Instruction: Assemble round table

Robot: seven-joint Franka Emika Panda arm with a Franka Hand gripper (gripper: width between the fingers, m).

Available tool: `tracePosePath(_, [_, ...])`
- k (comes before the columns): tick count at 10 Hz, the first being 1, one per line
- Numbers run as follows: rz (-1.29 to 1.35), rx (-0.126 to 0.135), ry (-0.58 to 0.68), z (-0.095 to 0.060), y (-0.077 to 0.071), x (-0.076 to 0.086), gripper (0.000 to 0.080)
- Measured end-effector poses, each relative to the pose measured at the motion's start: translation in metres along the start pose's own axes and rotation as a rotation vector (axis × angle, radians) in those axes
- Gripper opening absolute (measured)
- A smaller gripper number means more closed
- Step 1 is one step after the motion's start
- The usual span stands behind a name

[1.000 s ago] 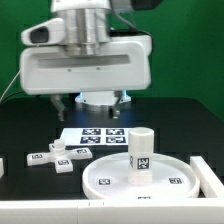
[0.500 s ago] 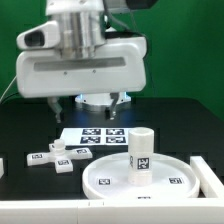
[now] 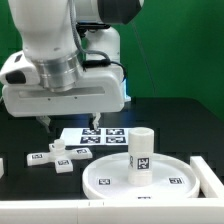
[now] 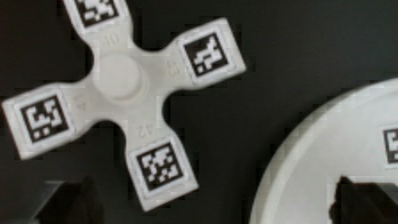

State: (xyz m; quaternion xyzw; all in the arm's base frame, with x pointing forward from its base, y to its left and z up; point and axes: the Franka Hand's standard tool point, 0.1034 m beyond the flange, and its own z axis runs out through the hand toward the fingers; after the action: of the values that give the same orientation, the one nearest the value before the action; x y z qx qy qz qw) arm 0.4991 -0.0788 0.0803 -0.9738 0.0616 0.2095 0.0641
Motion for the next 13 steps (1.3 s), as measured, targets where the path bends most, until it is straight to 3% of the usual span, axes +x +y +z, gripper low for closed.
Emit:
tracePosePath(3, [-0.003, 0.014, -0.173, 0.008, -0.001, -0.002, 0.0649])
tracePosePath(4, [-0.015, 0.011, -0.259, 0.014, 0.009, -0.011, 0.0649])
tracePosePath(6, [0.000, -0.037, -0.476, 0.025, 0.034, -0.021, 0.0649])
tracePosePath(7, [0.000, -0.043, -0.500, 0.028, 0.035, -0.015, 0.0649])
tracePosePath(11, [0.003, -0.042, -0.510, 0.031, 0.036, -0.015, 0.0649])
tracePosePath(13, [0.068, -0.051, -0.572, 0.049, 0.041, -0.020, 0.0649])
